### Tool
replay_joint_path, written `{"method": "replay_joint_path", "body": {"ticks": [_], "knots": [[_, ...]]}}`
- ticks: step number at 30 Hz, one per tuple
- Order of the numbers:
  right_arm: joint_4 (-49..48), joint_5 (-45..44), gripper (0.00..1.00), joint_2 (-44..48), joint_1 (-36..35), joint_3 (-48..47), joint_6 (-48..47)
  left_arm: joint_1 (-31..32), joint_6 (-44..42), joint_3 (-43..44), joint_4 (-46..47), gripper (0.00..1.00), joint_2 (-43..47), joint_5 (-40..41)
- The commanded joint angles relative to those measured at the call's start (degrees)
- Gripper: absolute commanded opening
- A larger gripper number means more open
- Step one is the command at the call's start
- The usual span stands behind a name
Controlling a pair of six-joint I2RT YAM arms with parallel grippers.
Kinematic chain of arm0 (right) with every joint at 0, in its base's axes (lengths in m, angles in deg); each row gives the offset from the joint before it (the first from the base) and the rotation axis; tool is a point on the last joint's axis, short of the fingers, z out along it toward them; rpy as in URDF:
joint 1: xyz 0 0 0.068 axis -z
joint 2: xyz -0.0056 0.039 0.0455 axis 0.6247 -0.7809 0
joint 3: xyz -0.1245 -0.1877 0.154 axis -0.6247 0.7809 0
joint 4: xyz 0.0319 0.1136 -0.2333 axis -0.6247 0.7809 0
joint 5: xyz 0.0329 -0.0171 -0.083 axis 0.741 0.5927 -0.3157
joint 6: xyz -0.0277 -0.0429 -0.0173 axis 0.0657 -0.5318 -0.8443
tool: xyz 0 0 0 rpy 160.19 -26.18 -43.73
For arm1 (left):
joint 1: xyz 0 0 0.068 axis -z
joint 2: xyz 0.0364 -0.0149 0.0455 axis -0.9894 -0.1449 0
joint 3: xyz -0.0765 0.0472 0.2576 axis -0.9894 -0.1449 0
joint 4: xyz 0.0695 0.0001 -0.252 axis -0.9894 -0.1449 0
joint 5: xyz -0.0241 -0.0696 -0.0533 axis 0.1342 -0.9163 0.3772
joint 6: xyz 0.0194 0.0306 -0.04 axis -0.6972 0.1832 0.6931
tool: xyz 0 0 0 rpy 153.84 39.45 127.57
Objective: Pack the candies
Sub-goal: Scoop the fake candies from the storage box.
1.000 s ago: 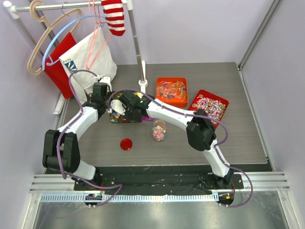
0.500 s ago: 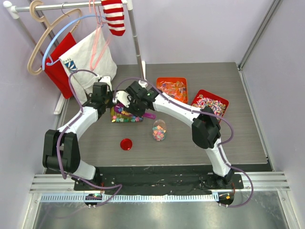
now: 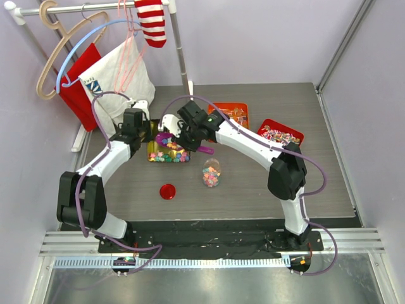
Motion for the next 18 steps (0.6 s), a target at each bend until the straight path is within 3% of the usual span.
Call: {"method": "replay_joint_path", "body": {"ticks": [1, 18], "knots": [[0.68, -0.43, 0.01, 4.73, 0.83, 0.75, -3.59, -0.77, 0.73, 2.77, 3.34, 0.0, 0.13, -0.93], [14.39, 4.14, 0.01, 19.23, 6.72, 8.75, -14.75, -2.18, -1.12, 3.73, 3.07, 0.0, -1.8, -2.16]]}}
